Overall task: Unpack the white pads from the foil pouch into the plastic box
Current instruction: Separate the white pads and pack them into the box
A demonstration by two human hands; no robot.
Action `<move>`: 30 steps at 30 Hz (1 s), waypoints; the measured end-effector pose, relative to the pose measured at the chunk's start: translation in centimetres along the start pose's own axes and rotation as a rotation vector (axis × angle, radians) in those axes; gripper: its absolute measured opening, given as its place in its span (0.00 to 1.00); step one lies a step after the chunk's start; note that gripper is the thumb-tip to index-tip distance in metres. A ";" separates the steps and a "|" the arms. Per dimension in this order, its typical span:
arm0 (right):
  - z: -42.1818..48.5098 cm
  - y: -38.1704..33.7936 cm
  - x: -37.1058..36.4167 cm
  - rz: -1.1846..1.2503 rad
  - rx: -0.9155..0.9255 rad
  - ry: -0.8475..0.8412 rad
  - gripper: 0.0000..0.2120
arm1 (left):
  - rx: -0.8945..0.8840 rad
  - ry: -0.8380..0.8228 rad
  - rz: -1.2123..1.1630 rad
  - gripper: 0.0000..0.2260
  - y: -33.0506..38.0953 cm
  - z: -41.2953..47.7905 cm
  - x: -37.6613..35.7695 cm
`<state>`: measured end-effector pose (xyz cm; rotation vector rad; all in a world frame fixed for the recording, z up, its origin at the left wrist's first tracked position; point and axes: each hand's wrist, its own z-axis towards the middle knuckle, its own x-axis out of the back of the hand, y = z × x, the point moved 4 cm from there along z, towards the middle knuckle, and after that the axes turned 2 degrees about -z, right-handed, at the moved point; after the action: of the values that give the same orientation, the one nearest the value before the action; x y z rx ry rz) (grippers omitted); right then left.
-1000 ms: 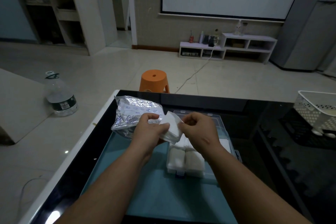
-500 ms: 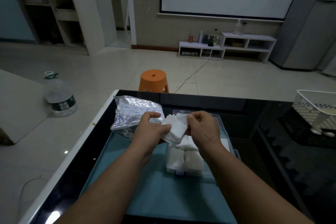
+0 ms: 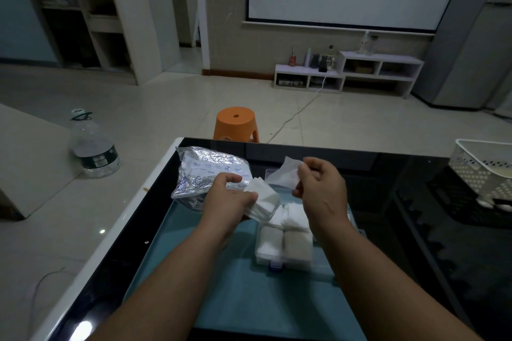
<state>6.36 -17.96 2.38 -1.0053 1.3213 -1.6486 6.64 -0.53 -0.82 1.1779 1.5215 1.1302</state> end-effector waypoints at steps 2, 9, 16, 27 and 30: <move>-0.2 0.1 -0.3 0.050 -0.043 -0.071 0.05 | 0.005 -0.003 -0.011 0.16 -0.1 0.0 0.0; -0.4 0.4 -0.7 -0.002 -0.117 -0.185 0.04 | 0.004 -0.031 -0.033 0.17 0.0 -0.1 -0.4; -0.4 0.8 -1.1 0.146 -0.237 -0.268 0.02 | 0.015 -0.071 -0.064 0.17 -0.2 -0.1 -0.5; -0.2 0.8 -1.6 -0.471 0.044 -0.266 0.15 | 0.017 -0.095 -0.094 0.19 -0.2 -0.1 -0.9; -0.1 1.2 -1.6 -0.369 -0.099 -0.376 0.19 | 0.005 -0.099 -0.078 0.18 0.0 -0.1 -0.7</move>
<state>6.95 -16.62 1.01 -1.6064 1.0132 -1.5600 6.66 -1.20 -0.70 1.1517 1.4826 1.0027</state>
